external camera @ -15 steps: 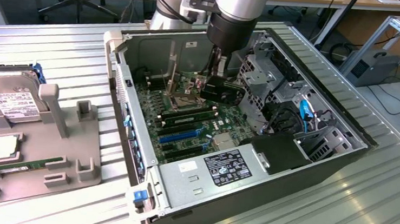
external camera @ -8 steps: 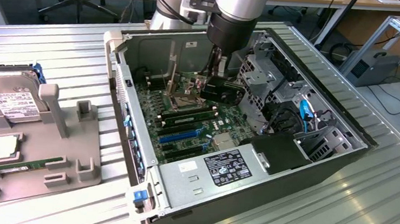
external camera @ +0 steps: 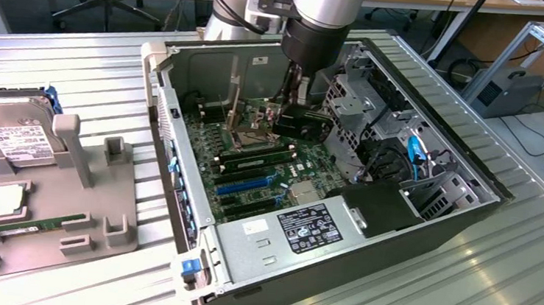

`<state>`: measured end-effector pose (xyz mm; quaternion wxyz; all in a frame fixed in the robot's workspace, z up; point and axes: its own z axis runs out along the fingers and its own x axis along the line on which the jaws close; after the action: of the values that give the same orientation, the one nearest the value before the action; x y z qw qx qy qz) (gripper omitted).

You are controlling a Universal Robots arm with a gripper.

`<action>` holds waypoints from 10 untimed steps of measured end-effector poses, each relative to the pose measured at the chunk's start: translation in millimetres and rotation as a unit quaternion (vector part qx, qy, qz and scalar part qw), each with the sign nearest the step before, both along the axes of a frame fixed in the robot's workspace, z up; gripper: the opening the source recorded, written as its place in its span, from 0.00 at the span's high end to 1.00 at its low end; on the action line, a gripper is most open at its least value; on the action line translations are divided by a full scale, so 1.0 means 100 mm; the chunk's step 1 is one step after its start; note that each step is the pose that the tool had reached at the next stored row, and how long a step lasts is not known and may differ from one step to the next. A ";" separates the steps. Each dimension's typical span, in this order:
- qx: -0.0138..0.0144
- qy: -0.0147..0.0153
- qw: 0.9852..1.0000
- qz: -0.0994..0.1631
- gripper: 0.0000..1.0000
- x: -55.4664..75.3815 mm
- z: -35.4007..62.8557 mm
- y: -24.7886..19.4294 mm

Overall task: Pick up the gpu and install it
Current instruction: 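Insert the gpu into the slot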

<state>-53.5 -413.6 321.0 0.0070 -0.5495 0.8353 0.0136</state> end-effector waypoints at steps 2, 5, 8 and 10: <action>0.000 0.000 1.000 0.003 0.73 0.00 0.000 0.000; 0.000 0.000 1.000 0.009 0.73 0.00 0.000 0.000; 0.000 0.000 1.000 0.012 0.73 0.00 0.000 0.000; 0.000 0.000 1.000 0.015 0.73 0.00 -0.001 0.000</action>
<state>-53.4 -413.6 321.0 0.0068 -0.5617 0.8272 0.0137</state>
